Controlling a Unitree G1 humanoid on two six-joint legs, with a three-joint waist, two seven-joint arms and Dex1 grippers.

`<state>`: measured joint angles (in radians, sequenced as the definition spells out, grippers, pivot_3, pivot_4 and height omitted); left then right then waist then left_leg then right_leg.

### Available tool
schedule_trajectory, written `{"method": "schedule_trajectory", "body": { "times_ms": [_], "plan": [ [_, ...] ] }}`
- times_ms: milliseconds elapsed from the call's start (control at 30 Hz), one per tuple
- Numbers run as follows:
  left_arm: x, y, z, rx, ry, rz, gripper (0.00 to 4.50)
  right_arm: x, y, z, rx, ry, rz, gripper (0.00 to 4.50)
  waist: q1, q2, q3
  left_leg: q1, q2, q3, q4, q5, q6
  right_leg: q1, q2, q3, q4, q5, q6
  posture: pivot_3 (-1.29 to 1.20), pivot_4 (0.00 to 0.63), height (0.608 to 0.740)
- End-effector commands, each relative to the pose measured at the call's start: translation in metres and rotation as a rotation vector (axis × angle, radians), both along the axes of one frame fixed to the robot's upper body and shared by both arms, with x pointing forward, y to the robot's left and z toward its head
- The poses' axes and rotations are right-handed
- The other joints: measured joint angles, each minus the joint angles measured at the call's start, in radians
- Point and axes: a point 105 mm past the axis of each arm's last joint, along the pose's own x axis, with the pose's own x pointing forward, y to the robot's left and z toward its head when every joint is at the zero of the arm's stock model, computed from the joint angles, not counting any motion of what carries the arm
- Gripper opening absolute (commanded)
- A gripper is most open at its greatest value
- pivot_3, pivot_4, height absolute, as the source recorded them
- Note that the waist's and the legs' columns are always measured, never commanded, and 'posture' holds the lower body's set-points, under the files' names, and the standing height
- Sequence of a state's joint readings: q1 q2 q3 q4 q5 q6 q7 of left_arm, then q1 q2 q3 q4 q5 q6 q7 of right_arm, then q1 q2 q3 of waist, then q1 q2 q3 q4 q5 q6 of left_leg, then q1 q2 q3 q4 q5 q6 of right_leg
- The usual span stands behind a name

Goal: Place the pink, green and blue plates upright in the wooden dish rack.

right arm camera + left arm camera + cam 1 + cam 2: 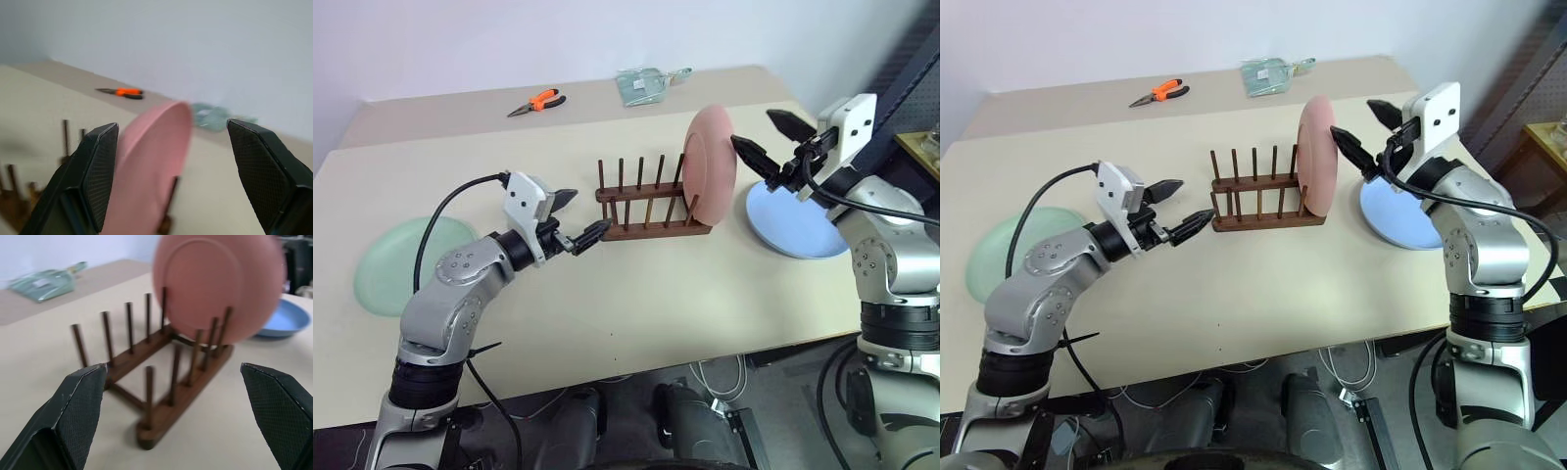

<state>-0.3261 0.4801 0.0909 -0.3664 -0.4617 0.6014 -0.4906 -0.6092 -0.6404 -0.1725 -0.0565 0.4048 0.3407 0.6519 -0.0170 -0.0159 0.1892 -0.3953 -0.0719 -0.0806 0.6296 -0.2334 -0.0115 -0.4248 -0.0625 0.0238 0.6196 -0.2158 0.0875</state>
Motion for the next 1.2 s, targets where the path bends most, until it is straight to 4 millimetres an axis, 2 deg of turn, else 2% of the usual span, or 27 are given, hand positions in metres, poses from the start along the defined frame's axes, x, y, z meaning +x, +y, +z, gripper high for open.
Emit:
{"method": "schedule_trajectory", "body": {
  "times_ms": [33,67,133,233,300,400,533,667,700,767,933,967,1033,1167,1200],
  "plan": [
    [0.018,0.097,0.006,-0.003,-0.032,0.500,4.50,-0.026,0.037,0.038,-0.184,-0.178,0.145,4.48,-0.003,0.001,0.001,0.000,0.000,0.000,0.000,0.000,0.000,-0.001,0.000,0.000,0.001,0.000,0.000,0.00,0.150,0.740],
    [0.017,0.125,0.003,-0.011,-0.015,0.649,4.50,-0.031,0.054,0.030,-0.230,-0.167,0.206,4.48,-0.003,0.001,0.000,0.000,0.001,0.000,-0.001,0.000,0.000,-0.001,0.001,0.000,0.001,0.000,0.000,0.00,0.150,0.740],
    [0.007,0.165,0.000,-0.063,0.004,0.859,4.50,-0.040,0.083,0.013,-0.315,-0.162,0.293,4.48,-0.003,0.000,0.000,0.001,0.002,-0.001,-0.001,0.000,0.000,-0.001,0.002,0.000,0.001,0.000,0.000,0.00,0.150,0.740],
    [-0.014,0.207,-0.007,-0.107,0.032,1.080,4.50,-0.049,0.114,-0.013,-0.386,-0.153,0.380,4.48,0.005,-0.001,0.000,0.000,0.002,-0.001,0.000,0.000,0.000,-0.001,0.000,-0.001,0.001,0.000,0.000,0.00,0.150,0.740],
    [-0.030,0.227,-0.015,-0.108,0.060,1.197,4.50,-0.050,0.130,-0.033,-0.420,-0.131,0.422,4.48,0.011,-0.002,0.000,-0.001,0.000,-0.001,0.001,0.000,0.000,-0.001,-0.001,-0.001,0.000,0.000,0.001,0.00,0.150,0.740],
    [-0.050,0.240,-0.032,-0.135,0.139,1.292,4.50,-0.050,0.145,-0.054,-0.446,-0.115,0.456,4.48,0.021,-0.003,-0.001,-0.002,-0.001,-0.001,0.003,0.000,0.000,-0.001,-0.002,-0.001,-0.001,0.000,0.001,0.00,0.150,0.740],
    [-0.063,0.241,-0.047,-0.184,0.216,1.329,4.50,-0.053,0.155,-0.067,-0.445,-0.103,0.499,4.48,0.030,-0.004,-0.002,-0.002,-0.001,-0.002,0.003,0.000,0.000,-0.001,-0.001,-0.002,0.000,0.000,0.001,0.00,0.150,0.740],
    [-0.074,0.225,-0.074,-0.391,0.352,1.306,4.50,-0.053,0.161,-0.075,-0.438,-0.092,0.518,4.48,0.028,-0.005,-0.002,-0.002,-0.001,-0.002,0.002,0.000,0.000,0.000,-0.001,-0.002,-0.001,0.001,0.001,0.00,0.150,0.740],
    [-0.077,0.224,-0.078,-0.403,0.369,1.319,3.97,-0.052,0.161,-0.075,-0.436,-0.091,0.517,4.50,0.027,-0.005,-0.002,-0.002,-0.001,-0.002,0.002,0.000,-0.001,0.000,-0.001,-0.002,-0.001,0.001,0.001,0.00,0.150,0.740],
    [-0.078,0.222,-0.085,-0.496,0.400,1.333,3.23,-0.049,0.159,-0.076,-0.445,-0.093,0.500,4.50,0.027,-0.005,-0.002,-0.002,-0.001,-0.003,0.002,0.000,-0.001,-0.001,0.000,-0.003,0.000,0.001,0.001,0.00,0.150,0.740],
    [-0.074,0.218,-0.090,-0.575,0.432,1.329,0.65,-0.046,0.156,-0.078,-0.454,-0.101,0.470,4.50,0.027,-0.005,-0.002,-0.001,-0.001,-0.002,0.002,0.000,-0.001,0.000,0.000,-0.003,0.001,0.001,0.001,0.00,0.150,0.740],
    [-0.070,0.217,-0.086,-0.566,0.418,1.309,0.10,-0.046,0.156,-0.078,-0.453,-0.097,0.467,4.50,0.029,-0.005,-0.002,-0.001,-0.001,-0.002,0.002,0.000,-0.001,0.000,0.000,-0.003,0.001,0.001,0.001,0.00,0.150,0.740],
    [-0.056,0.209,-0.069,-0.562,0.344,1.225,0.04,-0.045,0.154,-0.078,-0.447,-0.076,0.468,4.50,0.029,-0.005,-0.002,-0.001,-0.001,-0.002,0.002,0.000,-0.001,0.000,0.000,-0.003,0.001,0.001,0.000,0.00,0.150,0.740],
    [-0.025,0.177,-0.009,-0.468,0.121,1.010,0.04,-0.044,0.152,-0.073,-0.452,-0.074,0.465,4.50,0.032,-0.007,-0.003,-0.001,-0.001,-0.003,0.002,0.001,-0.002,0.001,0.000,-0.004,0.001,0.001,0.000,0.00,0.150,0.740],
    [-0.021,0.171,-0.001,-0.449,0.093,0.982,0.04,-0.044,0.152,-0.072,-0.455,-0.083,0.461,4.50,0.030,-0.007,-0.003,-0.001,-0.001,-0.003,0.003,0.001,-0.002,0.001,0.000,-0.004,0.000,0.001,0.000,0.00,0.150,0.740]
  ]
}}
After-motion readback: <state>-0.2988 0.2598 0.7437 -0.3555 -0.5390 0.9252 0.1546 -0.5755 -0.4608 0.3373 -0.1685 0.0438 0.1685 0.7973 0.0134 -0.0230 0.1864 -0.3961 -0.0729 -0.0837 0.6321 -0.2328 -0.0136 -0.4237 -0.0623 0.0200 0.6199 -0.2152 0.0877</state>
